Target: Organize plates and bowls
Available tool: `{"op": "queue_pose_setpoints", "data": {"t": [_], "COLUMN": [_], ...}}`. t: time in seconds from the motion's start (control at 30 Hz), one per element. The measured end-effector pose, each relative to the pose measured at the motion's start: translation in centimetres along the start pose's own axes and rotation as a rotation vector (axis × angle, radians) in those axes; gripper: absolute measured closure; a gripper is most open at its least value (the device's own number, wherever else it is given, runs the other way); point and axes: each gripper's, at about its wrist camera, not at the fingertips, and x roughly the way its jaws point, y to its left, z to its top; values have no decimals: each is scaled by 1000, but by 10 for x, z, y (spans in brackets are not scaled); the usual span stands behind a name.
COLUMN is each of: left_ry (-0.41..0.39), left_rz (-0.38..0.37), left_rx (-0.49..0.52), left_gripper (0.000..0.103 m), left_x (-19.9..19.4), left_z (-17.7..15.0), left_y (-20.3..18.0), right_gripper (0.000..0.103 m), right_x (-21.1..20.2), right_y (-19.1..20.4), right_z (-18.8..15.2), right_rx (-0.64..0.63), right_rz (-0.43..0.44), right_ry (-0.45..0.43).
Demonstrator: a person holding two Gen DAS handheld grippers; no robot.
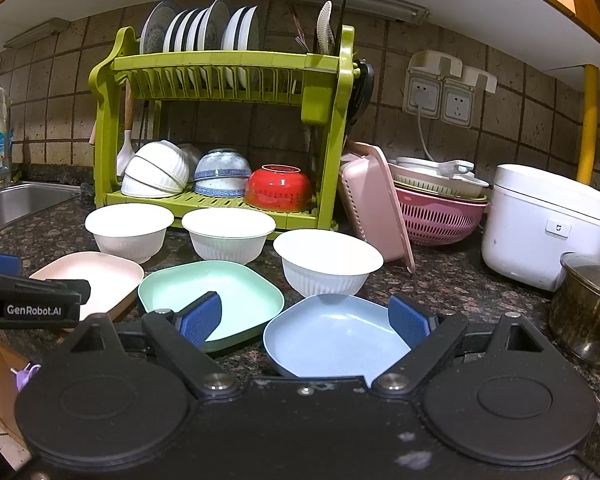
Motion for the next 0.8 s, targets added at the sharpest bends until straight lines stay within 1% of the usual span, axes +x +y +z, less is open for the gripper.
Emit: {"op": "queue_pose_setpoints", "data": {"t": [0.23, 0.37, 0.47, 0.53, 0.63, 0.7, 0.73, 0.8], "left_ry": [1, 11, 18, 35, 76, 100, 110, 119], "left_rz": [9, 15, 18, 34, 57, 64, 69, 71], "left_rx": [3, -11, -45, -75, -134, -169, -180, -176], "left_gripper": [20, 20, 20, 20, 20, 22, 24, 24], "left_x": [1, 2, 3, 4, 9, 13, 14, 14], "left_z": [0, 2, 5, 6, 10, 13, 16, 21], "left_y": [1, 4, 12, 19, 34, 45, 50, 58], "right_gripper": [8, 8, 8, 9, 9, 10, 10, 10], "right_x": [-2, -2, -3, -6, -10, -12, -11, -9], "right_y": [3, 5, 6, 6, 7, 7, 7, 8], "right_z": [0, 1, 1, 1, 1, 3, 4, 6], "right_rx": [-12, -19, -18, -8, 9, 29, 43, 76], "right_rz": [7, 28, 64, 93, 136, 157, 165, 189], "right_ry": [-1, 7, 12, 3, -27, -39, -38, -12]}}
